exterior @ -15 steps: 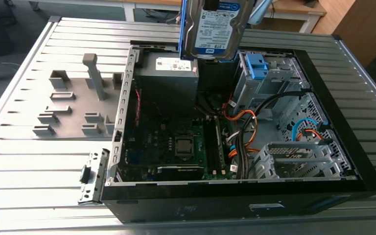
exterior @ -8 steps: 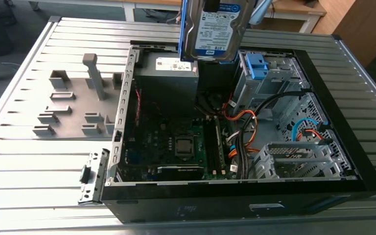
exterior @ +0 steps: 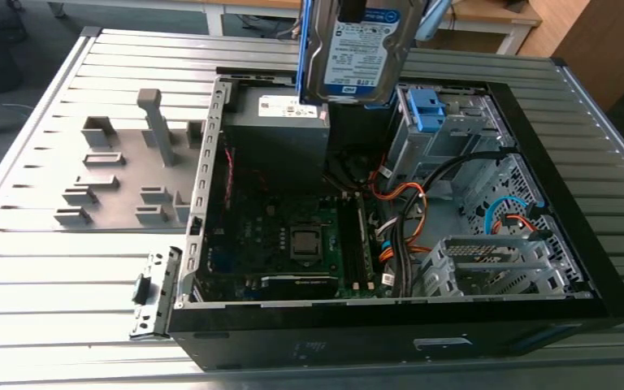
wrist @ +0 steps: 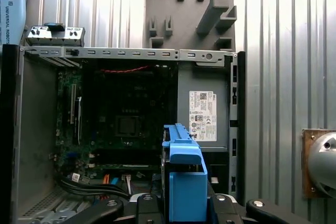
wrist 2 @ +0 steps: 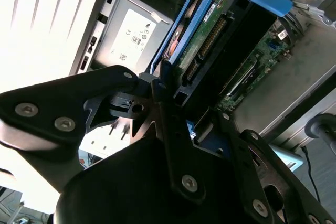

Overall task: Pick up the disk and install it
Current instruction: 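Pick up the disk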

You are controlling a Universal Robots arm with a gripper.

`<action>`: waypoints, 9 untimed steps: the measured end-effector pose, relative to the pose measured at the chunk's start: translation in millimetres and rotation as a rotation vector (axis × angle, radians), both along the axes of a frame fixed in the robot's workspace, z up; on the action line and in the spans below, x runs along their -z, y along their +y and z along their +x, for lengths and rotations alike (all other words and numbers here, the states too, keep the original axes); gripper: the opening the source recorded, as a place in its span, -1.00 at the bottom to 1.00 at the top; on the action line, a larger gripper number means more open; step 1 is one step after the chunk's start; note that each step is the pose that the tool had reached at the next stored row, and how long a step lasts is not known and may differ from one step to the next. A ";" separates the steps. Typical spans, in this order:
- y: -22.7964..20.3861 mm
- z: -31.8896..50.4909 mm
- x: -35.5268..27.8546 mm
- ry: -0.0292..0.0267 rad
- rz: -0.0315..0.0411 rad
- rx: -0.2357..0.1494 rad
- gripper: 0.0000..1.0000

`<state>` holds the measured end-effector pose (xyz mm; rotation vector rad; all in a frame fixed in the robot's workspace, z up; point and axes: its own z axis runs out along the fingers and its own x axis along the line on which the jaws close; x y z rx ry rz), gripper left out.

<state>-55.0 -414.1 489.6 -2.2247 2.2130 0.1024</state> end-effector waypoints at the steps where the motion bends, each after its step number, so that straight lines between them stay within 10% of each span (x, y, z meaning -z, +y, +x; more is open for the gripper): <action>1: -0.6 0.0 0.0 0.0000 0.0000 0.000 -0.27; 9: -5.2 0.0 0.0 0.0000 -0.0001 0.000 -0.27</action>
